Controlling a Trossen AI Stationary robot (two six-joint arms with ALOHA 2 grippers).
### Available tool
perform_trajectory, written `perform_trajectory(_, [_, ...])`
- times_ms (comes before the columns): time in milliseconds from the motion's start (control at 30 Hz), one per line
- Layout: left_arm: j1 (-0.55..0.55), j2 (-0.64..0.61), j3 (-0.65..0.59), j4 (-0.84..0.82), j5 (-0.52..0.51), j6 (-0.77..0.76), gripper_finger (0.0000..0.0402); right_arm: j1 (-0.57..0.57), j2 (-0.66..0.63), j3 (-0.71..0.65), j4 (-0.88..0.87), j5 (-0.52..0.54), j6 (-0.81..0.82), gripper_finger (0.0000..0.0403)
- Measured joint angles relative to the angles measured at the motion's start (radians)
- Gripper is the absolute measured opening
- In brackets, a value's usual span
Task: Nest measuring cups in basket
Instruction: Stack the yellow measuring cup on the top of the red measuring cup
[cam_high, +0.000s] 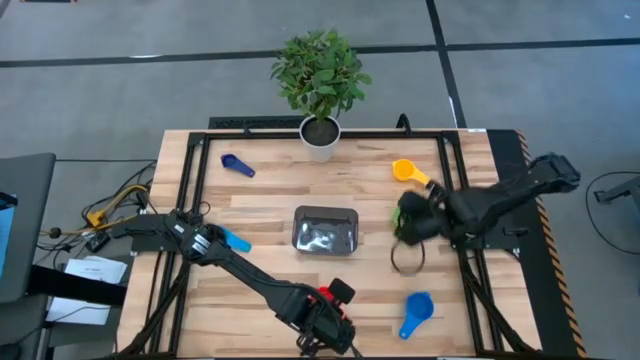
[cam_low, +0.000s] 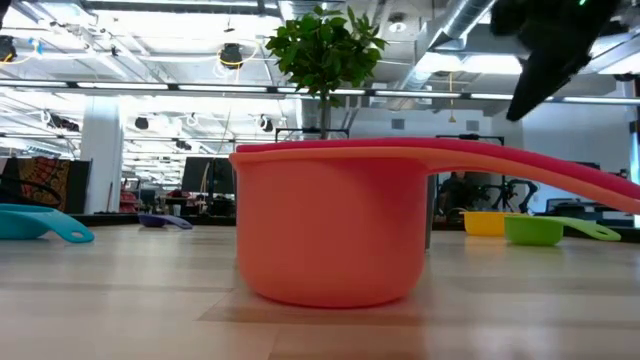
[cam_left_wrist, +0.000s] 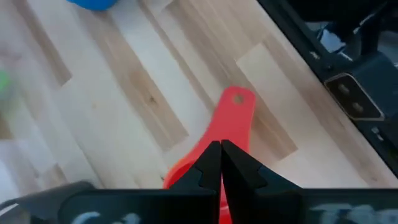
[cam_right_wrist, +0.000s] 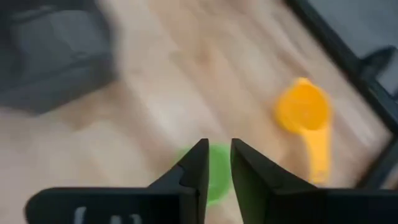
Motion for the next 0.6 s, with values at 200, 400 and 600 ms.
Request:
perform_trajectory(200, [0.043, 0.0, 0.0, -0.009, 0.002, 0.013, 0.0, -0.323, -0.098, -0.077, 0.05, -0.117, -0.222, 0.015])
perform_trajectory(400, [0.105, -0.049, -0.017, -0.044, -0.001, 0.028, 0.0, -0.621, -0.081, -0.079, 0.138, -0.177, -0.419, 0.0184])
perform_trajectory(600, [0.171, -0.206, -0.167, 0.029, 0.001, 0.012, 0.0, -0.864, 0.013, -0.08, 0.249, -0.301, -0.582, 0.0178])
